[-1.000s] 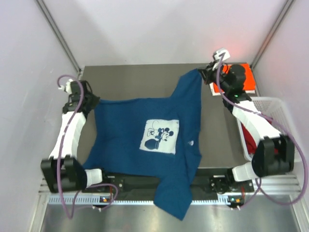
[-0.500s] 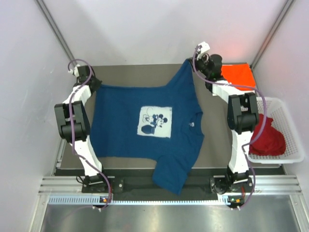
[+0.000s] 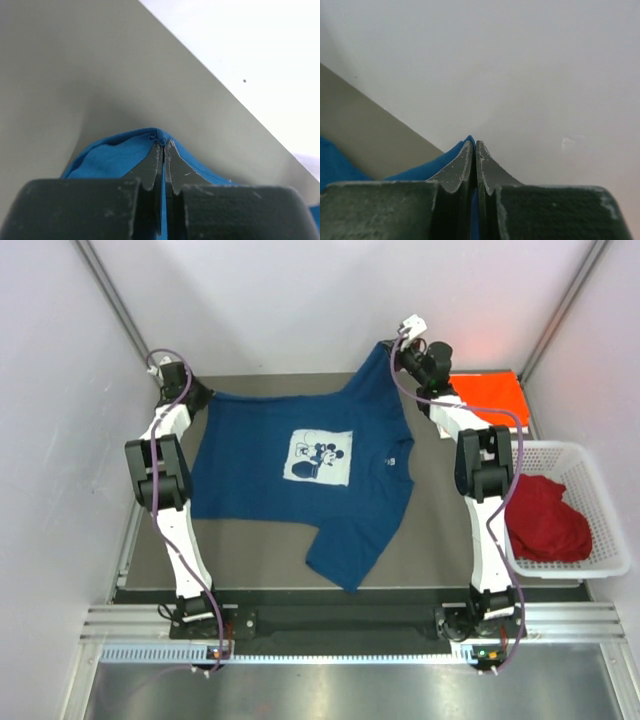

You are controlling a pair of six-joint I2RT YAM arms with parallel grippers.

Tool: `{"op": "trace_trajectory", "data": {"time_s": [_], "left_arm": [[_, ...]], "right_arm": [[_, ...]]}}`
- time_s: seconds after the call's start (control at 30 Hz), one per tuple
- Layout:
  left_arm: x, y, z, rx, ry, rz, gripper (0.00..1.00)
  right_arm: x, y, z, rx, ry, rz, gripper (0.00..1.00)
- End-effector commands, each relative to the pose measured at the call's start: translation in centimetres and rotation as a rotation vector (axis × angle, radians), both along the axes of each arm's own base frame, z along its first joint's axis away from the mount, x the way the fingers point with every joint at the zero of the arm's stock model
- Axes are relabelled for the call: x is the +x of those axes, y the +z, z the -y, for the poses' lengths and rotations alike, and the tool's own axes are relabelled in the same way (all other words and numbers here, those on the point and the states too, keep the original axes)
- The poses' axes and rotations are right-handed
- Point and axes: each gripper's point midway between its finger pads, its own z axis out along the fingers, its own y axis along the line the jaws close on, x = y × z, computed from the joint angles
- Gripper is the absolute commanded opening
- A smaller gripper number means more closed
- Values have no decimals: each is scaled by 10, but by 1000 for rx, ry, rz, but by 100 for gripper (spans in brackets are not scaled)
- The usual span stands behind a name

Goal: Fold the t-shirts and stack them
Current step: Fold the tshirt

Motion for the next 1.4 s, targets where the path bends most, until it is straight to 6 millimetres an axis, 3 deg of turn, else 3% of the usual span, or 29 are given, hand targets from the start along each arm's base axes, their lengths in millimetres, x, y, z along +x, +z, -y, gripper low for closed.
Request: {"op": "trace_trajectory", "data": {"time_s": [0.0, 0.03, 0.13, 0.17, 0.2, 0.33, 0.37, 0.5, 0.53, 0.6, 0.63, 0.7, 0.73, 0.87, 1.1, 1.23, 1.37], "left_arm": [[6, 20, -7, 12, -38, 57, 0], [3, 16, -10, 4, -42, 47, 0], [-7, 5, -15, -12, -52, 21, 0], [-9, 4, -14, -30, -71, 18, 0], [-11, 3, -15, -42, -75, 16, 0], [-20, -8, -15, -74, -118, -10, 0], [-21, -11, -13, -76, -133, -20, 0], [-23, -24, -10, -83, -167, -71, 0], [-25, -28, -8, -88, -174, -78, 0], [-27, -28, -4, -99, -194, -82, 0], [-28, -29, -3, -100, -201, -86, 0], [-31, -29, -1, -105, -211, -96, 0], [-33, -29, -2, -99, -213, -101, 0], [-42, -27, -1, -98, -199, -138, 0], [-67, -21, -19, -113, -62, -248, 0], [-76, -16, -27, -127, -40, -265, 0], [-81, -18, -26, -158, -41, -300, 0]], "right_arm": [[-19, 15, -16, -17, 85, 48, 0], [-21, 4, -16, -26, 81, -19, 0], [-32, 3, -11, -43, 67, -68, 0], [-37, 15, -8, -44, 57, -43, 0], [-44, -4, -8, -54, 53, -75, 0], [-58, -7, 0, -120, 30, -80, 0], [-63, -17, 1, -129, 31, -102, 0], [-82, -12, 5, -141, 31, -113, 0], [-88, -2, 4, -148, 34, -99, 0], [-96, -8, 4, -177, 34, -124, 0], [-101, 0, 3, -183, 35, -116, 0], [-109, -6, 2, -215, 43, -135, 0], [-113, 1, 1, -226, 41, -125, 0], [-131, -12, -6, -279, 44, -161, 0], [-157, -12, 10, -343, -28, -155, 0], [-172, -34, 18, -400, -35, -188, 0], [-182, -37, 21, -383, -39, -187, 0]]}}
